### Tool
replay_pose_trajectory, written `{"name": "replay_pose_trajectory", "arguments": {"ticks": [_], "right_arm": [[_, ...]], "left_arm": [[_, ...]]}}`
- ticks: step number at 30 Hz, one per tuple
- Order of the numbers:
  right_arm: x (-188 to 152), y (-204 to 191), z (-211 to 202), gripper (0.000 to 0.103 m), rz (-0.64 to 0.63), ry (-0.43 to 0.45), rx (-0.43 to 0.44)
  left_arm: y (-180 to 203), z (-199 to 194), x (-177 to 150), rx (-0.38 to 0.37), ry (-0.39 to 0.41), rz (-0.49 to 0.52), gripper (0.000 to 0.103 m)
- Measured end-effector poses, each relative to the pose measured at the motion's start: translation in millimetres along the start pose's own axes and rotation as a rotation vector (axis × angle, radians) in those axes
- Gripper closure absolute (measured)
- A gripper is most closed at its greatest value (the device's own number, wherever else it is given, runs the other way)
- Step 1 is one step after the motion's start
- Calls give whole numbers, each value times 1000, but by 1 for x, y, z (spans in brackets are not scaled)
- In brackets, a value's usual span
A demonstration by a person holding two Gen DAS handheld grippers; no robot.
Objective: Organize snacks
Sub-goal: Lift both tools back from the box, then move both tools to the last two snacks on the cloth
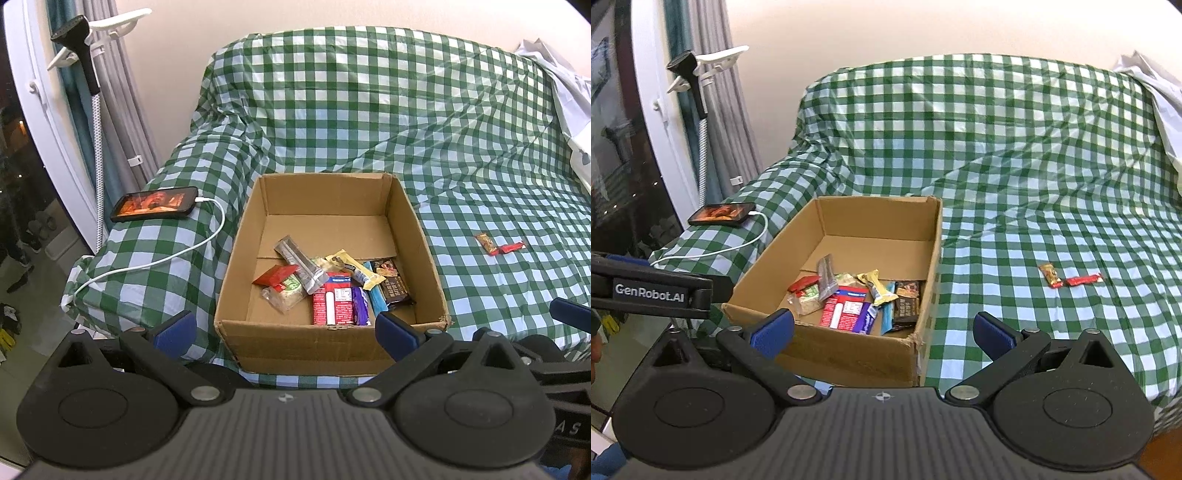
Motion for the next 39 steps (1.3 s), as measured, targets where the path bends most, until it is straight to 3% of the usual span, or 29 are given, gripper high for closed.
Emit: {"name": "replay_pose_trajectory", "arguments": {"ticks": [11, 21, 29, 39], "right_arm": [[-1, 57, 15, 1, 120, -10, -84], [-7, 169, 32, 1, 297, -15, -264], [-11, 258, 63, 1, 398, -34, -397], [-8, 348, 165, 1, 520, -97, -486]], "left_arm": [[45, 24, 22, -33, -33, 70, 0], [141, 71, 64, -129, -74, 151, 0], [230, 149, 100, -201, -120, 161, 0], [332, 286, 119, -206, -191, 197, 0]]}}
Point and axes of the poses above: each gripper's, at about its wrist camera, not at the fingertips, and z roughly the way its jaws point, y to its right, x to its top, the point moved 8 cm from there along z, roughly the way its jaws point, and after that the axes turned 5 degrees about -x, right-handed, at the moved point
